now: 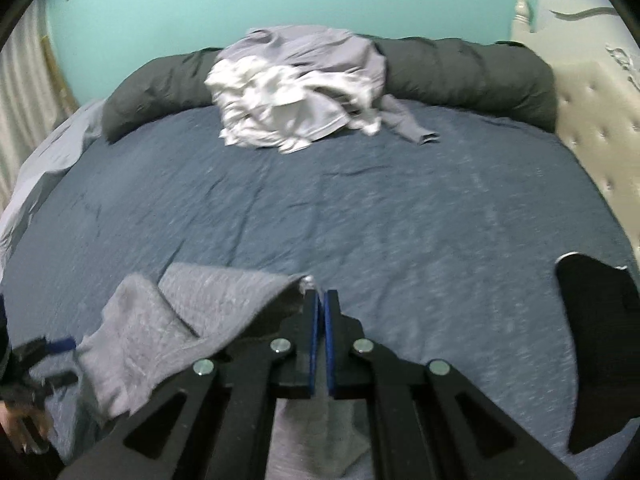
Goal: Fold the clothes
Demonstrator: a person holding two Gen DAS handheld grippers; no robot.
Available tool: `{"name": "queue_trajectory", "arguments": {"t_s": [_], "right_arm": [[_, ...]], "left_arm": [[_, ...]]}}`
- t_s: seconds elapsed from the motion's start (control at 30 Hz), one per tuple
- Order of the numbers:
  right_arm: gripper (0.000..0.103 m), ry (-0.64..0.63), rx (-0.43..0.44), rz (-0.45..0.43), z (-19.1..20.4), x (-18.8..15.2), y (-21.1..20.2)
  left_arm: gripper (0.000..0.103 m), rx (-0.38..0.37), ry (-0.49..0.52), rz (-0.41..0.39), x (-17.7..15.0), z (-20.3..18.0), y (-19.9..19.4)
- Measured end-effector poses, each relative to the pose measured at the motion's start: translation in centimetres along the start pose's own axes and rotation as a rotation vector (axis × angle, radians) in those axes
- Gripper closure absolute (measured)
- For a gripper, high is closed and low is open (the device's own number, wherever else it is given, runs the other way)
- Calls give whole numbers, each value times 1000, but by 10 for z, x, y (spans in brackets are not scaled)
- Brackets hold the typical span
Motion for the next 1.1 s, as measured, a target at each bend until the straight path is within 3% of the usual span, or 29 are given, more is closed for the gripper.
{"name": "queue_trajectory", "arguments": {"t_s": [0.13, 0.27, 0.53, 0.8, 0.83, 0.97, 1.0, 1.1], "right_arm": [[101, 29, -26, 7, -19, 5, 5], [101, 37, -33, 27, -33, -3, 10], [101, 51, 36, 61, -37, -23, 24], [99, 66, 69, 111, -31, -47, 33], [98, 62, 71, 104, -30, -49, 32], [81, 87, 103, 67, -32, -51, 21], [79, 99, 114, 55, -33, -52, 17], [78, 134, 140, 20, -38, -55, 5]], "left_arm": [[23, -18, 59, 39, 6, -22, 23], [23, 19, 94, 50, 13, -27, 36], [20, 76, 113, 48, 38, -19, 51], [16, 84, 178, 158, 34, -15, 99], [19, 81, 183, 160, 32, -15, 101], [56, 71, 188, 159, 31, -13, 101], [59, 69, 189, 159, 31, -12, 101], [82, 61, 192, 158, 31, -11, 101]]}}
Point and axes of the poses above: each gripper's, at about its wrist camera, not at the fingertips, and y roughly the way its jaws point, z to its left, x to its top, the point moved 7 cm from there along y, roughly the way its jaws point, and after that the axes turned 10 degrees about y, right-handed, at the moved point
